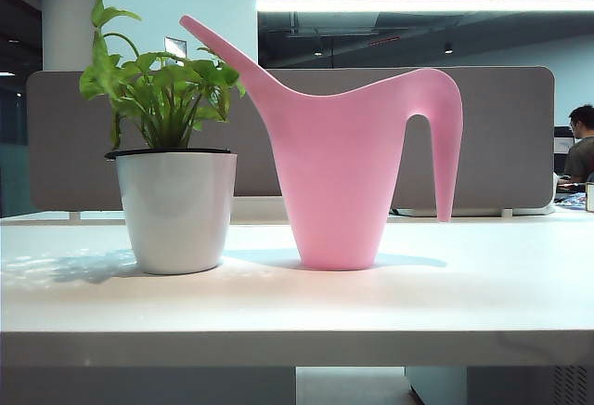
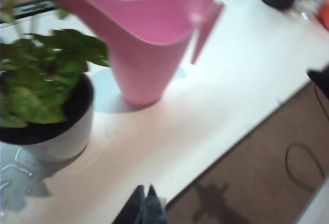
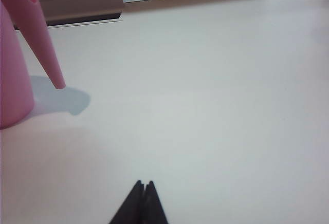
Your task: Pick up the watering can from the table, water the potted plant, and put the can back.
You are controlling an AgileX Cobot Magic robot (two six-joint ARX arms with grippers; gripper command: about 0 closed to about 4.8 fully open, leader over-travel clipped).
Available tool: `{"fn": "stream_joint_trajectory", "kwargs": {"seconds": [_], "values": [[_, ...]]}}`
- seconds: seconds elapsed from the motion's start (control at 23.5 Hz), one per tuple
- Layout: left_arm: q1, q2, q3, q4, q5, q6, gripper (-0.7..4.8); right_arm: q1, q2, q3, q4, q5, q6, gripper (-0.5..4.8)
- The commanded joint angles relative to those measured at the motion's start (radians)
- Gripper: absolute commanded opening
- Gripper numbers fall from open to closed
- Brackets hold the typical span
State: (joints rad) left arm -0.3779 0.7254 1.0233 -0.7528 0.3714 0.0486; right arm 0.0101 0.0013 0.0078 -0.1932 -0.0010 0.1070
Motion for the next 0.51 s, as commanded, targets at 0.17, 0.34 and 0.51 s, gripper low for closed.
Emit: {"fn": "stream_joint_trajectory", "kwargs": {"seconds": [0.17, 0.34, 0.51], "values": [[-0.01, -0.002, 0.003, -0.041, 0.008, 0.049, 0.03, 0.001, -0.001, -0.007, 0.011, 0.002, -0.003, -0.05], [-0.01, -0.002, 0.003, -0.04, 0.01, 0.049, 0.03, 0.001, -0.001, -0.007, 0.011, 0.002, -0.003, -0.05], [-0.01, -0.002, 0.003, -0.039, 0.011, 0.049, 0.03, 0.0, -0.001, -0.007, 0.014, 0.053, -0.146, -0.05]]}}
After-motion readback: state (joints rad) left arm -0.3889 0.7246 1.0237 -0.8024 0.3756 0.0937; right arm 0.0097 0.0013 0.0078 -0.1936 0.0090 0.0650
